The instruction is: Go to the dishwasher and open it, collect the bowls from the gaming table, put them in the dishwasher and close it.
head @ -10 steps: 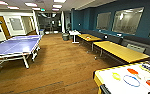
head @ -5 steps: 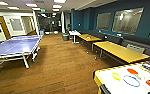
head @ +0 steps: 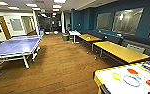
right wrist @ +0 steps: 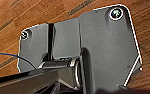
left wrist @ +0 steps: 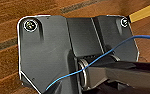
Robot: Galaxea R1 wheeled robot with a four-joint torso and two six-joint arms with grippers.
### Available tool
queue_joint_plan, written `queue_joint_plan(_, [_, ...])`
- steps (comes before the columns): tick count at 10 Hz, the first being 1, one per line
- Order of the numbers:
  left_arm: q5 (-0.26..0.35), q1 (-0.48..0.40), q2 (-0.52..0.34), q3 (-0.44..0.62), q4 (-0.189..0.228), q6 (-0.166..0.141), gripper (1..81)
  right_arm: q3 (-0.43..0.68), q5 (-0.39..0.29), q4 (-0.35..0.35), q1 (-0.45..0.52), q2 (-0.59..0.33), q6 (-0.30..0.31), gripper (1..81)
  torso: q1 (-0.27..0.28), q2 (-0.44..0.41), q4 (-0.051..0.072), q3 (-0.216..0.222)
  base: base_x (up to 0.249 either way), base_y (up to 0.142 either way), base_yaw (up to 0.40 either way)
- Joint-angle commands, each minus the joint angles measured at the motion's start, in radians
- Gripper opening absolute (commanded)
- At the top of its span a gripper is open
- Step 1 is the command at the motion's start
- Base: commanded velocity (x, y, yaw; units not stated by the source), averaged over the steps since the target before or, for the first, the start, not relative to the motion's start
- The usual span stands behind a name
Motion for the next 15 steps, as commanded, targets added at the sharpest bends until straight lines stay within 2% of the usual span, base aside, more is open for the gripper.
queue_joint_plan(1, [0.060, -0.045, -0.005, 0.008, -0.010, 0.002, 81.1, 0.005, -0.046, -0.006, 0.049, 0.004, -0.003, 81.1, 0.000, 0.000, 0.000, 0.000, 0.000, 0.000, -0.228])
queue_joint_plan(15, [0.062, -0.047, -0.002, 0.008, -0.008, 0.003, 81.1, 0.005, -0.046, -0.006, 0.047, 0.002, -0.003, 81.1, 0.000, 0.000, 0.000, 0.000, 0.000, 0.000, -0.333])
